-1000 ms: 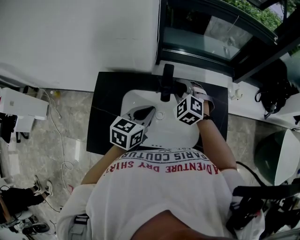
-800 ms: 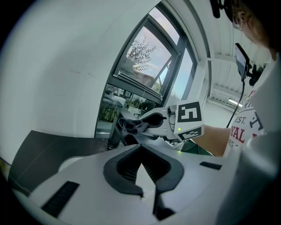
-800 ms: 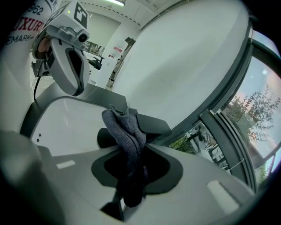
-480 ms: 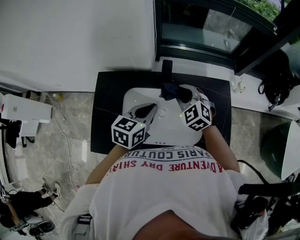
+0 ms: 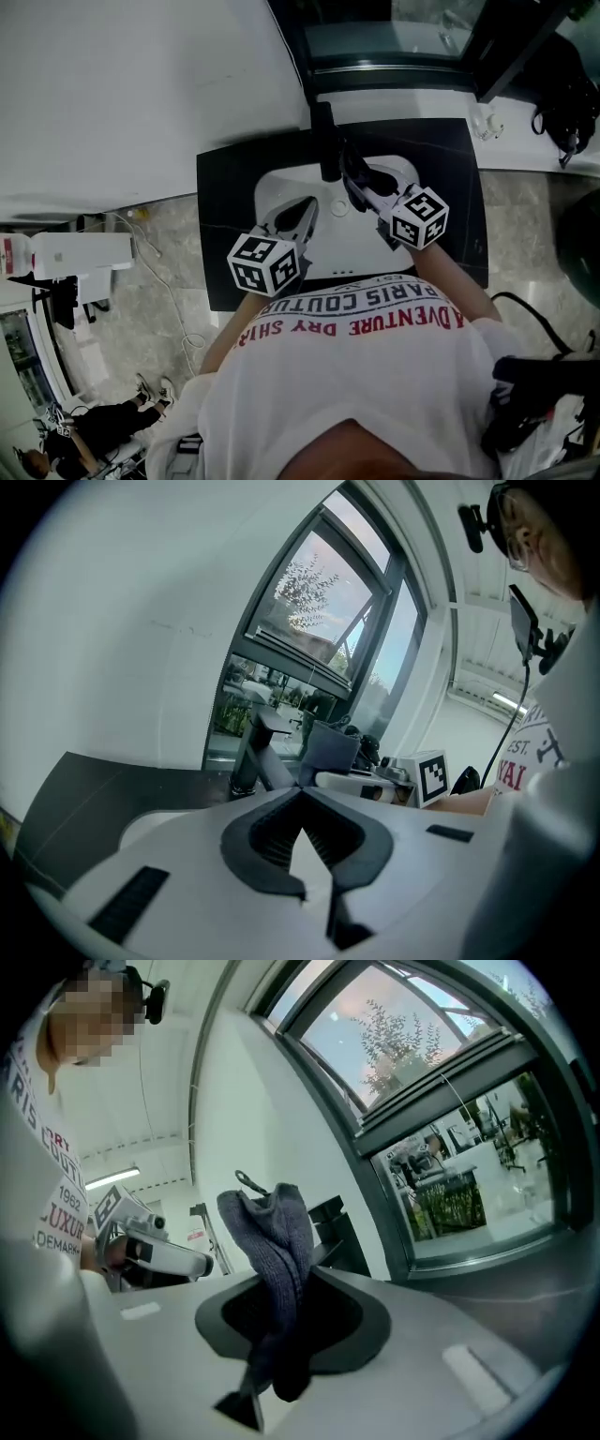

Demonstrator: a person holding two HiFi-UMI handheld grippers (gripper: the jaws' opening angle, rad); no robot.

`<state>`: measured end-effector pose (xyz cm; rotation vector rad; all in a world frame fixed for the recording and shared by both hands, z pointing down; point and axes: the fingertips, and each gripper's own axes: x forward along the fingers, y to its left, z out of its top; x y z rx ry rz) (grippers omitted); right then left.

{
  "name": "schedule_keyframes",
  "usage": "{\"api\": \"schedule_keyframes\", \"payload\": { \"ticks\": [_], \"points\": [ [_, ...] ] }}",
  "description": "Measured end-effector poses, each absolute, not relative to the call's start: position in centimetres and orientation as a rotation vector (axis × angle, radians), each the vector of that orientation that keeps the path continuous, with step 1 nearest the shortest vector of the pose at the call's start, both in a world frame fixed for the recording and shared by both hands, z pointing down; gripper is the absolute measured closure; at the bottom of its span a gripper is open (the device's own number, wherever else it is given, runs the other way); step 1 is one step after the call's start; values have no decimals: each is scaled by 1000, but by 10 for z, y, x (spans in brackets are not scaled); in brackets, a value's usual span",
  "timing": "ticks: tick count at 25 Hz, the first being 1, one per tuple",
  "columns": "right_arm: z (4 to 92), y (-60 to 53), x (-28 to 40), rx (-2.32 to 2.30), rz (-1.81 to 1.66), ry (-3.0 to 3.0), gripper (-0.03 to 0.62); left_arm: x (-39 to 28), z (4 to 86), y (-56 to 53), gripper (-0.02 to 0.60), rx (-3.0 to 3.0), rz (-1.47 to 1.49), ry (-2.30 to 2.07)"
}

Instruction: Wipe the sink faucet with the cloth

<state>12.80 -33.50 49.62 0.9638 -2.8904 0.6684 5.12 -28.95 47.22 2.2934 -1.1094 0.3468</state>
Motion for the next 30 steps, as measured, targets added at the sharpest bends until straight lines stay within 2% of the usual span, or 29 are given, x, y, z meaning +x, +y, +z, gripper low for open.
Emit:
{"api": "schedule_keyframes", "payload": {
  "ticks": [30],
  "points": [
    [495, -432, 117, 991, 768, -2887, 516, 44, 494, -301, 580, 2225, 412, -1129]
  ]
}}
